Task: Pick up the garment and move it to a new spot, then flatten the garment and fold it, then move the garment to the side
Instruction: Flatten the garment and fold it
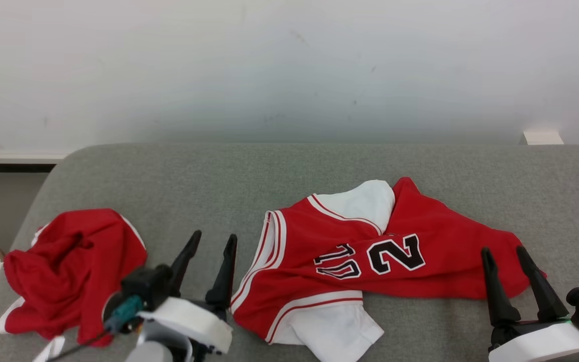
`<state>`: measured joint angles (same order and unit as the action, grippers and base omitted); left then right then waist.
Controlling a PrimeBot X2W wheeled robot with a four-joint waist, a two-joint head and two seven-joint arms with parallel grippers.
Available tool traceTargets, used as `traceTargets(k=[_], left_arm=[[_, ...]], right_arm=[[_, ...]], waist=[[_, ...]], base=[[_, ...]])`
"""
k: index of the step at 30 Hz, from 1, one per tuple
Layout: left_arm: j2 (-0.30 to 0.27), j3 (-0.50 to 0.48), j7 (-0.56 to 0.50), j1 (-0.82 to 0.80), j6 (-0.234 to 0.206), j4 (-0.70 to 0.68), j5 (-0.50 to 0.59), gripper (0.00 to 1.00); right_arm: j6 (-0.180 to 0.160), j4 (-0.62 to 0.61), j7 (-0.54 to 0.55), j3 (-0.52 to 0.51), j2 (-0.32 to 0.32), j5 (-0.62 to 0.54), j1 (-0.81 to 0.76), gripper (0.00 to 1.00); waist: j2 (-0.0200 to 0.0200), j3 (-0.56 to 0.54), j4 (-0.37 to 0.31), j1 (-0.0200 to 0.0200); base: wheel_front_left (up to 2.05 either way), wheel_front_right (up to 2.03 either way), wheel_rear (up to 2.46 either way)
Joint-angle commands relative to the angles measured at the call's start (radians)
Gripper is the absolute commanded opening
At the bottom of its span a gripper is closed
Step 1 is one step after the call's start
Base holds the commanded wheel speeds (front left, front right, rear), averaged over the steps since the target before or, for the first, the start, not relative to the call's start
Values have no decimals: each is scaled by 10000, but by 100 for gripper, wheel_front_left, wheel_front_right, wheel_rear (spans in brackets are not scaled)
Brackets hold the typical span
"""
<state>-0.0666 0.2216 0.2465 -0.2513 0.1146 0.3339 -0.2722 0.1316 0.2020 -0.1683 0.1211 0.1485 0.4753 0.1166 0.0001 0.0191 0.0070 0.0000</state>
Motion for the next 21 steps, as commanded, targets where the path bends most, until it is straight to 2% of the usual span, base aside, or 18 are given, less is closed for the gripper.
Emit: traceTargets(k=[1,5,10,12,16,21], left_arm=[[-179,12,-153,-272,37,106,45,100],[-599,204,-1122,-1193,103,507,-205,100],[-1222,385,-2924,-2352,162,1124,-1054,100],[-1494,847,-3894,-2808,165,1227,-1798,100],[-2585,1593,-5629,-3834,149,1142,-3152,100],[-3561,2409,-7679,-4814,152,1352,-4770,100]], right_arm=[[-19,-44,-57,-42,25,-77,12,100],[-21,-91,-197,-182,38,-260,205,100],[-19,-111,-361,-348,-93,-342,361,100],[-19,-140,-425,-408,-139,-325,500,100],[-19,-63,-572,-458,-275,-315,675,100],[-19,137,-753,-371,-461,-190,1006,100]], waist=[[-1,63,-65,0],[-1,281,-343,0],[-1,676,-918,0],[-1,917,-1185,0],[-1,1400,-1652,0],[-1,1884,-2248,0]], base=[[0,0,0],[0,0,0],[0,0,0],[0,0,0],[0,0,0],[0,0,0]])
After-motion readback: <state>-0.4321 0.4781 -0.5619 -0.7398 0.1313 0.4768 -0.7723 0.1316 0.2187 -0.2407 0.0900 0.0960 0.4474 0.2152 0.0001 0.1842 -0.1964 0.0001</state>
